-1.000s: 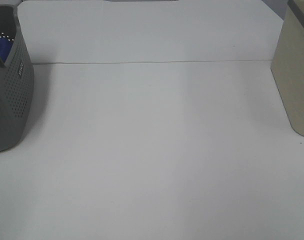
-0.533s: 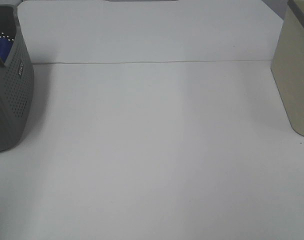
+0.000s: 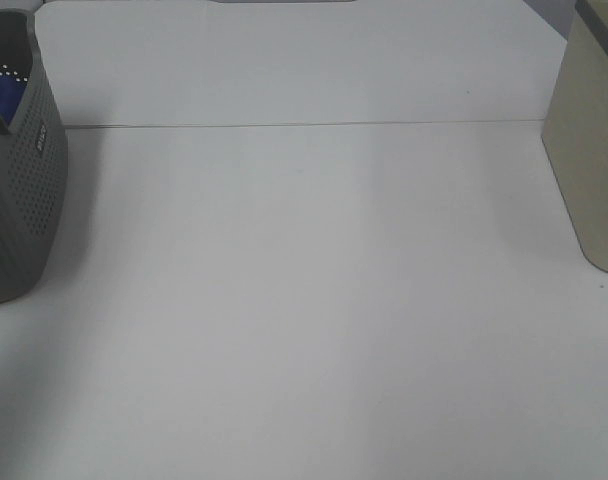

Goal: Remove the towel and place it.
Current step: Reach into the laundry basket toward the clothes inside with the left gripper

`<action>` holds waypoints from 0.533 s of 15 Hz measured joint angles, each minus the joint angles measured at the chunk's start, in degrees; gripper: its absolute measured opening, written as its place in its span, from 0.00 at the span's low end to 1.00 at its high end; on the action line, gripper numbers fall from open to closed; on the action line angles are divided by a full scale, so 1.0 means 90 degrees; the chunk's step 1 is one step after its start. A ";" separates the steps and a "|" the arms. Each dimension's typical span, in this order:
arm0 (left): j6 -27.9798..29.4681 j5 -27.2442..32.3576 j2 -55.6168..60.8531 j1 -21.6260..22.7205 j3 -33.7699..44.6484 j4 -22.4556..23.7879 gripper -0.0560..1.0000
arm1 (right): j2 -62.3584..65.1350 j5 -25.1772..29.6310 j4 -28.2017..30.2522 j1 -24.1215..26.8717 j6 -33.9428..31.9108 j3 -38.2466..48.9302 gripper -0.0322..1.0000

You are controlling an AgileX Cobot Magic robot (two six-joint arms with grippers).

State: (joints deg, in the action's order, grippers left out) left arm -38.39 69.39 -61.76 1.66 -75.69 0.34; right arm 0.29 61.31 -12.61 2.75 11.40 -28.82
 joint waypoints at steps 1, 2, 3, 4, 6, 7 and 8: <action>-0.0293 0.0006 -0.0420 0.0000 -0.0306 0.0000 0.99 | 0.0000 0.0000 0.0000 0.0000 0.0000 0.0000 0.77; -0.0573 0.0006 -0.0866 0.0000 -0.0630 0.0057 0.99 | 0.0000 0.0000 0.0000 0.0000 0.0000 0.0000 0.77; -0.0853 0.0006 -0.1292 0.0000 -0.0866 0.0216 0.99 | 0.0000 0.0000 0.0000 0.0000 0.0000 0.0000 0.77; -0.0974 0.0006 -0.1458 0.0000 -0.0968 0.0318 0.99 | 0.0000 0.0000 0.0000 0.0000 0.0000 0.0000 0.77; -0.1502 0.0013 -0.2546 0.0000 -0.1401 0.1394 0.99 | 0.0000 0.0000 0.0000 0.0000 0.0000 0.0000 0.77; -0.1560 0.0019 -0.2846 0.0000 -0.1547 0.1732 0.99 | 0.0000 0.0000 0.0000 0.0000 0.0000 0.0000 0.77; -0.1585 0.0032 -0.3119 0.0000 -0.1706 0.2024 0.99 | 0.0000 0.0000 0.0000 0.0000 0.0000 0.0000 0.77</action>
State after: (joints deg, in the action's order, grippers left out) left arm -52.65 69.67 -89.84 1.66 -91.04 18.56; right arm 0.29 61.31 -12.61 2.75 11.40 -28.82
